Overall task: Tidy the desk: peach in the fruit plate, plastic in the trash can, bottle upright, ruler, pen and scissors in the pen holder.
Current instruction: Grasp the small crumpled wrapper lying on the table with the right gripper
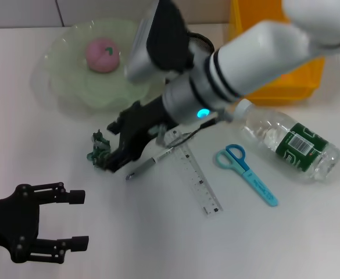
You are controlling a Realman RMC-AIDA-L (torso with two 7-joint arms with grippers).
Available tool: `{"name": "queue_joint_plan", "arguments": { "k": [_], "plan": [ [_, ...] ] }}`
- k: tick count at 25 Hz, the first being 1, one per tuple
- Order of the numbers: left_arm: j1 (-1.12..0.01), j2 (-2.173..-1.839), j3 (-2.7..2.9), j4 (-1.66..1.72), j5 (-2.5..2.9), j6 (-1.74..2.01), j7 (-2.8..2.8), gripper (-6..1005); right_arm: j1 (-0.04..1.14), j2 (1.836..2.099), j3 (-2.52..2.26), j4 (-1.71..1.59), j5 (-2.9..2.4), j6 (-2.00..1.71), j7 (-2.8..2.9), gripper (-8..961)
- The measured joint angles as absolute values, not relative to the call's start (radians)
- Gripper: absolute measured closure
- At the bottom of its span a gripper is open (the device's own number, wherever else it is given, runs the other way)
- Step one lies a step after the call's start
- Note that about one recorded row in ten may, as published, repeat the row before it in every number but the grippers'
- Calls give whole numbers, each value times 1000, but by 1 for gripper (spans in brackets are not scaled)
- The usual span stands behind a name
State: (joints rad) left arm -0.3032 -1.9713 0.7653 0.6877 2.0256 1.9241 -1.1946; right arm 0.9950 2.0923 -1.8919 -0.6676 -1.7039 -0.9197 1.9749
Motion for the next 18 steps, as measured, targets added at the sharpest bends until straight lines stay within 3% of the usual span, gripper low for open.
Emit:
{"name": "queue_joint_plan", "arguments": {
  "k": [18],
  "plan": [
    [-310,-1972,768,687,2029,1926,-1202,170,953,2092,-2157,-691,-1534,-663,1913,153]
  ]
}}
